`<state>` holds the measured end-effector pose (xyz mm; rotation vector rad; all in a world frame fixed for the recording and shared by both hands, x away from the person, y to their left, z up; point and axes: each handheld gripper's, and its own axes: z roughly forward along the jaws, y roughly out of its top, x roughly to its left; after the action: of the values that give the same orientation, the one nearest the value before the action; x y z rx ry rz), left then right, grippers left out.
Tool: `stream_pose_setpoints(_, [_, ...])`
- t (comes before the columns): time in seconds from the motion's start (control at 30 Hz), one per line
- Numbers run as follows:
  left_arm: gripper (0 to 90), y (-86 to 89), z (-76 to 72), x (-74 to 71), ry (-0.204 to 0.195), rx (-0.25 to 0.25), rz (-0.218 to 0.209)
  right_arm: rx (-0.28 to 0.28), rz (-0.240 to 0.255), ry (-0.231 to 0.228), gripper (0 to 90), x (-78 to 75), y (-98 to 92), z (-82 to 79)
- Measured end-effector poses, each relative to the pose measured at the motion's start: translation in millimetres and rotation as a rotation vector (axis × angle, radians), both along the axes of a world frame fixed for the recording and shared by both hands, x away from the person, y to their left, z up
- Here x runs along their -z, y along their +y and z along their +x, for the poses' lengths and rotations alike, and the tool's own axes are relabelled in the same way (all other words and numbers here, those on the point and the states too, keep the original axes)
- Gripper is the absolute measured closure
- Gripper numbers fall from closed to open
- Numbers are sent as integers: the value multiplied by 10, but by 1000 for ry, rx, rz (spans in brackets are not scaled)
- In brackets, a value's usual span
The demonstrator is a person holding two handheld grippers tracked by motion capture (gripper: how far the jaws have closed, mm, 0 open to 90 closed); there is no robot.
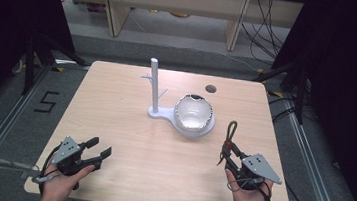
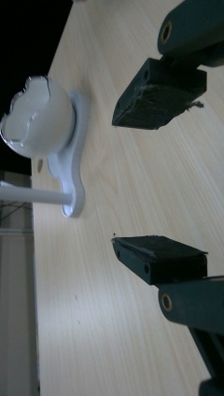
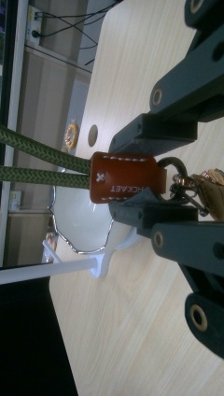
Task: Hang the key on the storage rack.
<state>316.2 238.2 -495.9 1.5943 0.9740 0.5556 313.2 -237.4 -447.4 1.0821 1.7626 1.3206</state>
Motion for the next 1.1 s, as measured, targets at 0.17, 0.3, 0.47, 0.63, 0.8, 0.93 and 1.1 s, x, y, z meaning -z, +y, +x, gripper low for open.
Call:
stream_pose_setpoints(0.17, [375,-223,36,-250,-30,89,-20,-16,4,-1,681,-12,97,-20])
stream_pose_setpoints(0.3, [378,-332,64,-337,-44,132,-36,-23,6,-2,681,-21,126,-23])
stream_pose_setpoints(0.47, [379,-453,84,-452,-51,172,-24,-36,18,0,681,-45,180,-18])
stream_pose_setpoints(0.63, [380,-526,118,-522,-50,202,-14,-50,42,3,681,-25,232,6])
stream_pose_setpoints(0.8, [381,-594,165,-570,-49,223,-10,-52,22,-9,680,-36,275,35])
stream_pose_setpoints(0.93, [382,-681,185,-584,-46,242,-1,-66,19,-7,680,-47,292,41])
stream_pose_setpoints(1.1, [385,-827,193,-594,-44,283,26,-64,33,-14,681,-42,313,31])
